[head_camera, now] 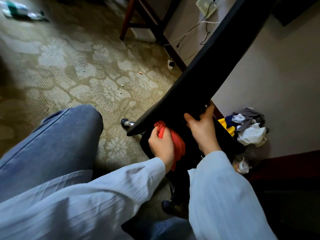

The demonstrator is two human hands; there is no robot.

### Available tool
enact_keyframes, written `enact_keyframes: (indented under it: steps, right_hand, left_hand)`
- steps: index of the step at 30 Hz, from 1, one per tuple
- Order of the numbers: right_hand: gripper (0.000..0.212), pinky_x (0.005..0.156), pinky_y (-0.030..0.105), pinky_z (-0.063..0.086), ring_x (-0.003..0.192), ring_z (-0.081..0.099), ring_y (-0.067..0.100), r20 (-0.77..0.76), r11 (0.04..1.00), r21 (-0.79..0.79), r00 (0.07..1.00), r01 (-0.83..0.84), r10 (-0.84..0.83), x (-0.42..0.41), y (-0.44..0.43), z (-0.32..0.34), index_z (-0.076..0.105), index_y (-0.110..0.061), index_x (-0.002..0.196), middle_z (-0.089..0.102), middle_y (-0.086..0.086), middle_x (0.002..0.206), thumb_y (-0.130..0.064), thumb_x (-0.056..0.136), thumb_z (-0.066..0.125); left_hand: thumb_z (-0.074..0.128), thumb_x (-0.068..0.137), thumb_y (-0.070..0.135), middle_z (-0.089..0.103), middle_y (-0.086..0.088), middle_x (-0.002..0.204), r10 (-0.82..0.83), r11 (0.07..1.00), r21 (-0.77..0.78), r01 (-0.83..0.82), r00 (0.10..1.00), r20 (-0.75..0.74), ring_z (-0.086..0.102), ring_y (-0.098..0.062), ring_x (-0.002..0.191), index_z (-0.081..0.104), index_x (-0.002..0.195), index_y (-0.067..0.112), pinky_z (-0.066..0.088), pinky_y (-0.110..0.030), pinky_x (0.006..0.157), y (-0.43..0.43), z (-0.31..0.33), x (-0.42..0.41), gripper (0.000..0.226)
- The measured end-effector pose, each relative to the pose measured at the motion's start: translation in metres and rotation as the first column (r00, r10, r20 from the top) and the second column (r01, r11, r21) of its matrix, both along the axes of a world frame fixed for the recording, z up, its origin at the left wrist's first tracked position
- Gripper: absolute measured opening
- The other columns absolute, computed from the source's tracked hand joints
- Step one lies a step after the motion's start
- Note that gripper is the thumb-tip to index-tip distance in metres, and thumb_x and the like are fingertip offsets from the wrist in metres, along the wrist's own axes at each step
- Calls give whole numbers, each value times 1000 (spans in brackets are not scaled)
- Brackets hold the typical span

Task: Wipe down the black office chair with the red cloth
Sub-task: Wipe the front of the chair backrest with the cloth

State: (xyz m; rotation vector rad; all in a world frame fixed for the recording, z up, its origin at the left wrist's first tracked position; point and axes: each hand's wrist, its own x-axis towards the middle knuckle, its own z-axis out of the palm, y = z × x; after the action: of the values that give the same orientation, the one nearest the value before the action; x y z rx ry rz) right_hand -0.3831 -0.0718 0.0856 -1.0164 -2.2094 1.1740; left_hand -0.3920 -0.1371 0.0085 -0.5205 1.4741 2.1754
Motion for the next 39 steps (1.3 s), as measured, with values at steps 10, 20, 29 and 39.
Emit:
enact_keyframes:
  steps: [10, 20, 29, 39]
  right_hand:
    - [67, 95, 45, 50, 100, 60, 5, -2, 1000, -23, 1000, 1, -1, 0, 0, 4, 26, -26, 138, 55, -13, 106, -2, 86, 61]
    - [62, 98, 48, 47, 114, 56, 21, 11, 998, -63, 1000, 8, -8, -2, 0, 3, 22, -19, 139, 52, 0, 119, 2, 90, 53]
    - [67, 101, 51, 44, 121, 52, 24, -3, 994, -108, 1000, 26, -27, -4, -4, 1, 19, -21, 142, 49, 12, 133, 4, 89, 51]
    - [90, 68, 20, 51, 107, 59, 14, -28, 941, -329, 997, -80, 76, 10, 4, 16, 18, -36, 144, 48, 5, 136, 25, 78, 27]
  left_hand:
    - [61, 82, 16, 69, -5, 100, -214, 971, 81, 226, 967, -142, 63, -18, 97, 64, 102, 9, 47, -30, 93, -22, -25, 5, 22]
    - [57, 87, 11, 62, 2, 88, -57, 998, -9, 57, 998, 13, 60, -23, 91, 57, 94, 23, 45, -30, 88, -4, -19, -18, 14]
    - [60, 87, 12, 59, 4, 75, -8, 995, 98, -3, 993, 116, 55, -13, 74, 59, 89, 15, 43, -20, 68, 7, 22, 2, 3]
    - [61, 86, 8, 62, 0, 75, -200, 962, 153, 226, 965, -168, 55, -5, 68, 58, 78, 18, 46, -20, 69, -12, 40, 5, 13]
